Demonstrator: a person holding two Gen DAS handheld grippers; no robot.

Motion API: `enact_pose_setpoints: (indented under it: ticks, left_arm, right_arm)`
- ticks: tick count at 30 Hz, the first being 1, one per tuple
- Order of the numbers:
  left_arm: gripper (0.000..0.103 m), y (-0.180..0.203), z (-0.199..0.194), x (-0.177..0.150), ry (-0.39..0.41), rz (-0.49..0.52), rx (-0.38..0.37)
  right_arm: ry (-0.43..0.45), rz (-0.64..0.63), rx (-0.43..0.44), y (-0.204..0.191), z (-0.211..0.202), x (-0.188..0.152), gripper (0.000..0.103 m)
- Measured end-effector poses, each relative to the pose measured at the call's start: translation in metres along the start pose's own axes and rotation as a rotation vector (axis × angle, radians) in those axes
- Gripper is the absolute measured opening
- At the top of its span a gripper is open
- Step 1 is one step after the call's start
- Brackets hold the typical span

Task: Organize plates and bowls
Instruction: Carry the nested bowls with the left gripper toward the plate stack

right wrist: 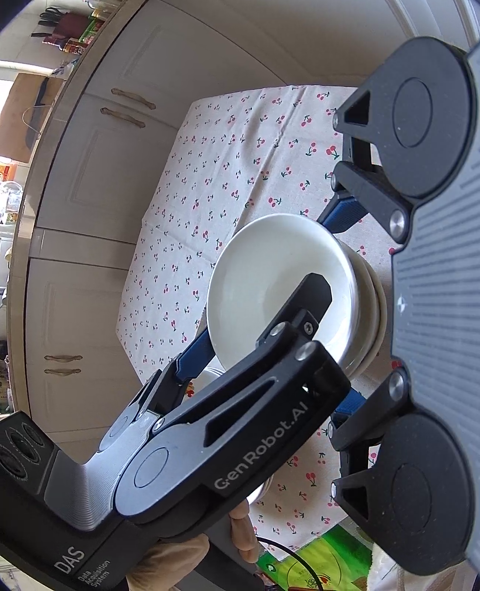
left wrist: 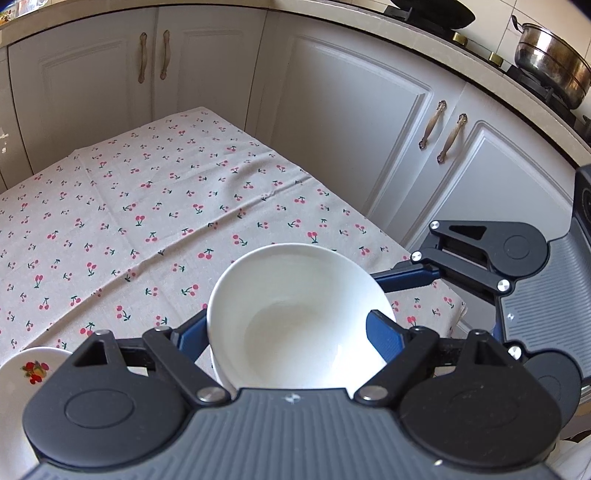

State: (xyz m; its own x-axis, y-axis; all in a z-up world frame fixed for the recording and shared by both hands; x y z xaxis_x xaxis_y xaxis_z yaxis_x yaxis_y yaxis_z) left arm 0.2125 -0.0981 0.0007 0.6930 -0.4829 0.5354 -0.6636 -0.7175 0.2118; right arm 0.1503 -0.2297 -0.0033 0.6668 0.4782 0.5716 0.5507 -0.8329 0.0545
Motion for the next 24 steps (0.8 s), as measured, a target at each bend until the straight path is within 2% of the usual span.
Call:
enact_pose_setpoints:
  ticks: [19, 22, 24]
  left_arm:
    - [0.087, -0.0048, 0.0052, -0.0021, -0.008, -0.012, -0.015]
    - [0.087, -0.0041, 0.0043, -0.0028, 0.002, 0.001, -0.012]
    - [0.087, -0.0032, 0.0013, -0.0022, 0.012, 0.012, -0.009]
  right_arm:
    - [-0.008, 0.034, 0.044, 0.0047, 0.0023, 0.0, 0.089]
    - [-0.014, 0.039, 0.055, 0.0041, 0.0048, -0.0018, 0.093]
    - [0.012, 0.024, 0.035, 0.0019, 0.0014, -0.0027, 0.101]
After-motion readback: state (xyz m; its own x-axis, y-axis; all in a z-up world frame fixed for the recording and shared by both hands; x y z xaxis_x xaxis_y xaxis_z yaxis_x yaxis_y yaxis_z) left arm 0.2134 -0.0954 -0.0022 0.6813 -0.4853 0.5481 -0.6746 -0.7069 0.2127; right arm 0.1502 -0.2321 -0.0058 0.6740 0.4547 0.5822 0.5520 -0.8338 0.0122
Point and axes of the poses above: each gripper's, at about its wrist camera, not at the fingertips, and z roughly the way its jaws point, y to its right, x to its top, the point moved 2 cm from there along z, roughly the way its jaws point, and after that the axes turned 6 degrees about -y, right-handed, at the moved point
